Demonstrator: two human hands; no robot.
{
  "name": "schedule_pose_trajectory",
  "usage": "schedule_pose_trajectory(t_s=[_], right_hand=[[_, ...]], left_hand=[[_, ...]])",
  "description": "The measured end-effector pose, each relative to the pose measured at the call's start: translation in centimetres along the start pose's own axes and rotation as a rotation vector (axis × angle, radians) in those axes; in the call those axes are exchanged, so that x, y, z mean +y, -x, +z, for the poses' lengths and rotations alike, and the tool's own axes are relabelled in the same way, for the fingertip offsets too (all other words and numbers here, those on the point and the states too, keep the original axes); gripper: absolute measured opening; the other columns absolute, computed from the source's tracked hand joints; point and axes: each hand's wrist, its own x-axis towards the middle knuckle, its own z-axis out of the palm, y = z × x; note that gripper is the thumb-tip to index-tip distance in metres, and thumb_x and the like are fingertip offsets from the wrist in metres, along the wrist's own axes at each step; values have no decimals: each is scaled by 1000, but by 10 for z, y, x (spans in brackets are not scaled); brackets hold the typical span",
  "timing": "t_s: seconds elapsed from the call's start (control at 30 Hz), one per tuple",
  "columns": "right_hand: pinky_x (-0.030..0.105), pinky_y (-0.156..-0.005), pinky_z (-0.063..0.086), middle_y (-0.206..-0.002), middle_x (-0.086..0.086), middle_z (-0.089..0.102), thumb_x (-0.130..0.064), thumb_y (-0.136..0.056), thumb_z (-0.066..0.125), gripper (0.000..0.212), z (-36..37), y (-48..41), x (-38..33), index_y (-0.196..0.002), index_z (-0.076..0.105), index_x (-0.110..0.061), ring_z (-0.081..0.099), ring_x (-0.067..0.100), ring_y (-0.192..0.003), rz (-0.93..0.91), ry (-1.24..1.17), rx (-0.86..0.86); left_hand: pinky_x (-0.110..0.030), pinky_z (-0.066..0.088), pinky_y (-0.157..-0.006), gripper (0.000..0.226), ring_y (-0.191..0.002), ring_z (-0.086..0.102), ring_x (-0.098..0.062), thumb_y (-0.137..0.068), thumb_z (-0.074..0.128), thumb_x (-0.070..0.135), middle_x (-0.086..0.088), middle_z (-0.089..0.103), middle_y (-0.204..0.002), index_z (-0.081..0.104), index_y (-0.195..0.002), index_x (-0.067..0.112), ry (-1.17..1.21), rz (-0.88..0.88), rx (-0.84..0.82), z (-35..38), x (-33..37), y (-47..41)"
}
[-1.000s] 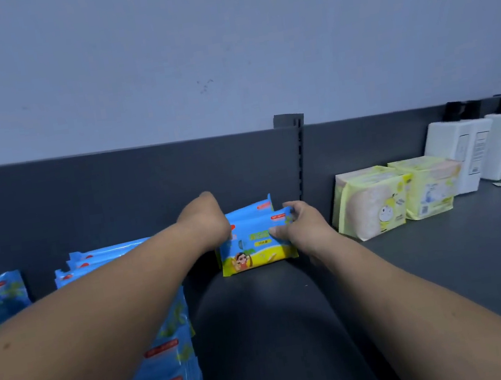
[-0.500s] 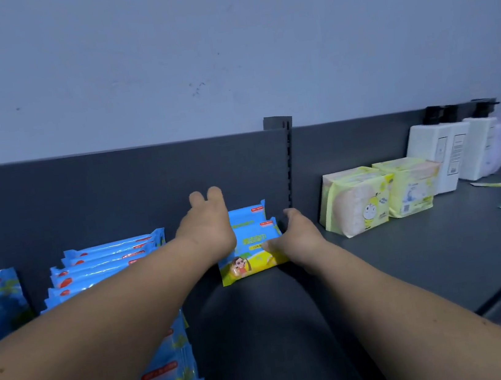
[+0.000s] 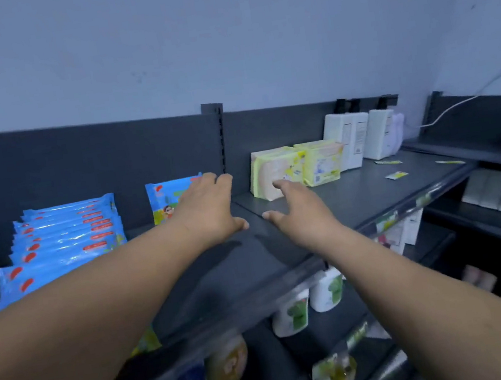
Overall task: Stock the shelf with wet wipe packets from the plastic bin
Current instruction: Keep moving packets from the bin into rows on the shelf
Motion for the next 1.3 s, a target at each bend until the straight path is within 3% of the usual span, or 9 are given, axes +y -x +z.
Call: schedule_pose_trajectory(t_s=[0.27,0.43,0.7,0.83,1.0,1.3], right_hand=[[37,-113,27,-147,8,38,-38,-90,60,66,-48,124,67,-145,34,-13,33,27,-135,-34,361,14],[40,-113,27,-148,5,36,-40,-90,59,65,-57,193,109,-145,35,-16,32,26,-137,12,449,-33],[39,-113,27,-148,9,37,-35,-90,60,63,-44,265,164,-144,36,-14,33,28,-135,103,423,-124],[40,-109,32,-145,8,39,-37,-90,60,62,-24,291,184,-143,37,-15,37,29,-131,174,371,-183],[40,-113,28,-150,8,34,-35,-93,59,64,13,318,201,-146,32,-13,32,29,-137,255,298,-258],[35,-108,32,-143,9,42,-34,-93,59,58,96,360,232,-141,39,-11,38,28,-131,415,217,-349]], left_hand=[[-39,33,-108,89,-131,38,-27,-73,73,52,-9,41,-141,34,-143,13,28,197,-44,36,91,80],[-37,32,-109,86,-132,37,-26,-77,70,51,-8,41,-142,32,-144,13,42,265,-124,69,131,128],[-34,29,-107,86,-132,36,-26,-77,69,53,-10,41,-142,33,-144,11,64,268,-249,120,165,177],[-36,35,-102,81,-127,41,-27,-76,71,51,-9,44,-138,38,-140,13,51,242,-301,148,169,199],[-37,32,-105,82,-134,33,-27,-81,68,48,-8,37,-146,29,-145,15,66,222,-450,183,161,219],[-38,41,-96,69,-124,42,-26,-82,69,45,-10,43,-136,41,-134,10,107,203,-614,273,131,251]])
